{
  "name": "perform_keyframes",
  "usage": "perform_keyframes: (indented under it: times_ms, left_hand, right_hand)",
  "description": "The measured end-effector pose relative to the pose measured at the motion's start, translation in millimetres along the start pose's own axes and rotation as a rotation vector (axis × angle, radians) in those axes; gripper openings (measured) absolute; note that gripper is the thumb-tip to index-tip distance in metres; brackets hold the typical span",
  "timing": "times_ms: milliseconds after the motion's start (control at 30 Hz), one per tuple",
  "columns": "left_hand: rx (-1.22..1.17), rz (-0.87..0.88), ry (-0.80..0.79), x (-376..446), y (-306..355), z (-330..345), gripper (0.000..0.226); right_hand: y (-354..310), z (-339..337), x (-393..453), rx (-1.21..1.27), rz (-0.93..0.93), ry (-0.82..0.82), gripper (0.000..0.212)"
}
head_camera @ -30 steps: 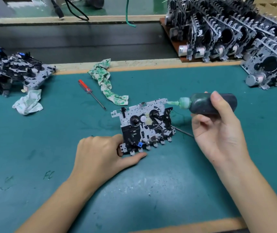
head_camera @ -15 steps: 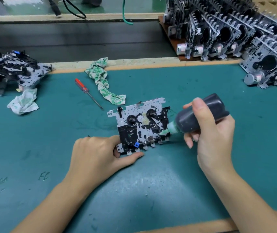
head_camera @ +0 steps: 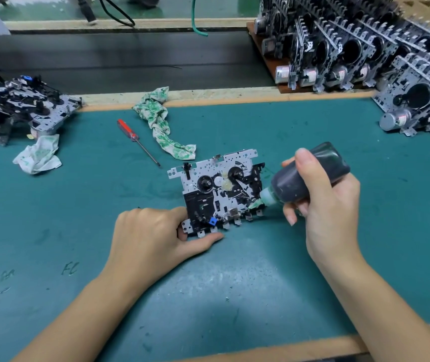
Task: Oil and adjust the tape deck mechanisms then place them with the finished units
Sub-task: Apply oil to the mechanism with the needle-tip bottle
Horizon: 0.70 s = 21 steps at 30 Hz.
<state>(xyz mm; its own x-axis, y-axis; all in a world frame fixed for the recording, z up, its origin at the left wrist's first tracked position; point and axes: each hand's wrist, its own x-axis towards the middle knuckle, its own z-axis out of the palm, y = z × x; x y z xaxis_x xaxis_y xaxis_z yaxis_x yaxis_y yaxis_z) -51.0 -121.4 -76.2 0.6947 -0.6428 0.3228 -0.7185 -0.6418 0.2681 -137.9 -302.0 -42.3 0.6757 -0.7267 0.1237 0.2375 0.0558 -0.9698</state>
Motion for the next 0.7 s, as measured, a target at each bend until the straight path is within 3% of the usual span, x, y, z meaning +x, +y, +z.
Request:
perform_keyframes:
  times_ms: [333,533,700]
  left_hand:
    - [-0.012,0.003,0.005,0.7,0.3,-0.2,0.062]
    - [-0.022,-0.007,0.012,0.2,0.4,0.7,0.062]
    - [-0.009,-0.017,0.003,0.1,-0.2,1.2,0.065]
  right_hand:
    - [0.6,0.8,-1.0,-0.038,-0.012,-0.006,0.032]
    - [1.1,0.7,-0.5,-0.058,-0.021,-0.015,0.050]
    - [2.0,0.0,0.4,-0.058,-0.011,0.003,0.033]
